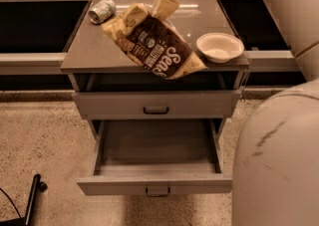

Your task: Pick brown chip bag from middle drawer and place on counter

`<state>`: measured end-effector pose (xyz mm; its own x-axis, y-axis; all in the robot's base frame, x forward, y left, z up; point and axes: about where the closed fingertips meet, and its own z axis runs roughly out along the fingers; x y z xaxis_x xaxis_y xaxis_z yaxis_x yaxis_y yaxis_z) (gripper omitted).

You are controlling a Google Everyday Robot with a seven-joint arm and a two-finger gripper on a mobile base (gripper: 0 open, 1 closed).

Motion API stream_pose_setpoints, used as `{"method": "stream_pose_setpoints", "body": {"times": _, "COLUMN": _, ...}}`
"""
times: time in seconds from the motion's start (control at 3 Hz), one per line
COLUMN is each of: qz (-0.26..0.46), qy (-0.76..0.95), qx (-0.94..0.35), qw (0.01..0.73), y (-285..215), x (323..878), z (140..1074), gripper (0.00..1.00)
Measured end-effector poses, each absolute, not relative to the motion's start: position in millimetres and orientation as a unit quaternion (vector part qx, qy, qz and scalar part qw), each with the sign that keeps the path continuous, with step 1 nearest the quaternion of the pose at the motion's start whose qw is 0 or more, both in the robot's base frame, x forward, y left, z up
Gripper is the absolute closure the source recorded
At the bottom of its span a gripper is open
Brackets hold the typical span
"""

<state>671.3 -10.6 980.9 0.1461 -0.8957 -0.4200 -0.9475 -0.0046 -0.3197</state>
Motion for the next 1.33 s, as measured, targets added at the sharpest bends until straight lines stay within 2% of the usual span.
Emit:
{"method": "stream_pose_setpoints", "body": {"times": 0.33, "qz": 0.023, "qy": 0.679, "qx": -0.674, "qw": 0.291, "y": -30.1, "x": 684.4, "z": 976.8, "gripper": 1.0}}
{"method": "stream_pose_setpoints", "body": {"times": 1.33, "qz": 0.009, "qy": 0.667, "qx": -0.674, "qw": 0.318, "y": -28.4, "x": 701.8, "z": 1004.1, "gripper": 1.0}}
